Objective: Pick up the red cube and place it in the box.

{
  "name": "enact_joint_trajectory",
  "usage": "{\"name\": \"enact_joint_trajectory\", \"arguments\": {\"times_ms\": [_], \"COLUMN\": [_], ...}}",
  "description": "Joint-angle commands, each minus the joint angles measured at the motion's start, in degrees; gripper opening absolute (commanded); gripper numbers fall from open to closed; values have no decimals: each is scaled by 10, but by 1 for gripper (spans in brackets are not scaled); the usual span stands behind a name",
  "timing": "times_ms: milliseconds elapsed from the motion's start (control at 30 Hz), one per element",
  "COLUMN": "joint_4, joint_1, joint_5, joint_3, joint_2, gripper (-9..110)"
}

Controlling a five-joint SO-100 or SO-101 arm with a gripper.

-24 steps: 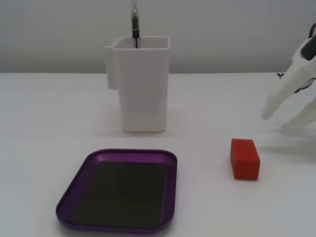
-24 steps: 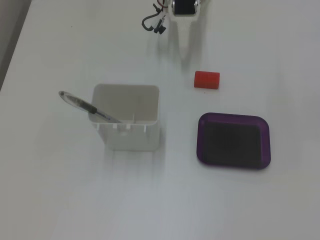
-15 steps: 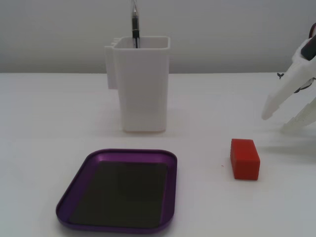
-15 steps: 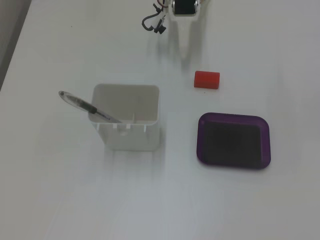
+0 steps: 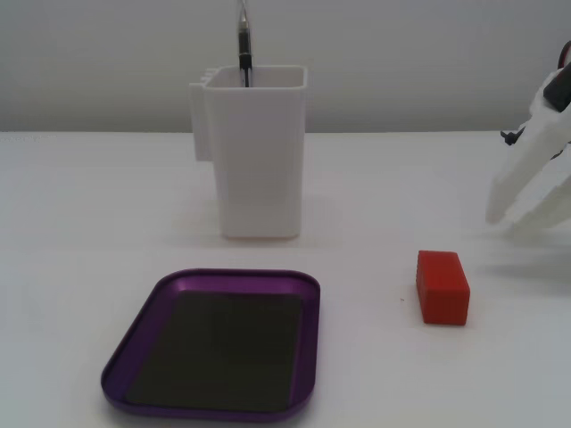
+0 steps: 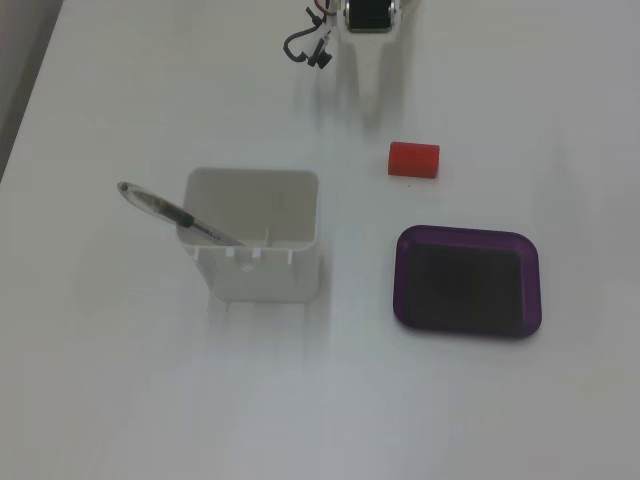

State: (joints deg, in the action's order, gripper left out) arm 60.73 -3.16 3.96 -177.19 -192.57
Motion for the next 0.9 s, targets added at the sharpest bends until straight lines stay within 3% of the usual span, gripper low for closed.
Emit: {"name": "enact_joint_trajectory", "arguments": {"times_ms": [0, 300, 433, 633, 867], "joint_4": [-36, -54, -48, -46, 31], "joint_1": [1, -2, -7, -1, 0], "joint_5": [-2, 4, 4, -2, 0], "joint_3": [27, 173, 208, 298, 548], "joint_2": [-42, -37, -2, 219, 571], "gripper": [0, 1, 9, 17, 17]}}
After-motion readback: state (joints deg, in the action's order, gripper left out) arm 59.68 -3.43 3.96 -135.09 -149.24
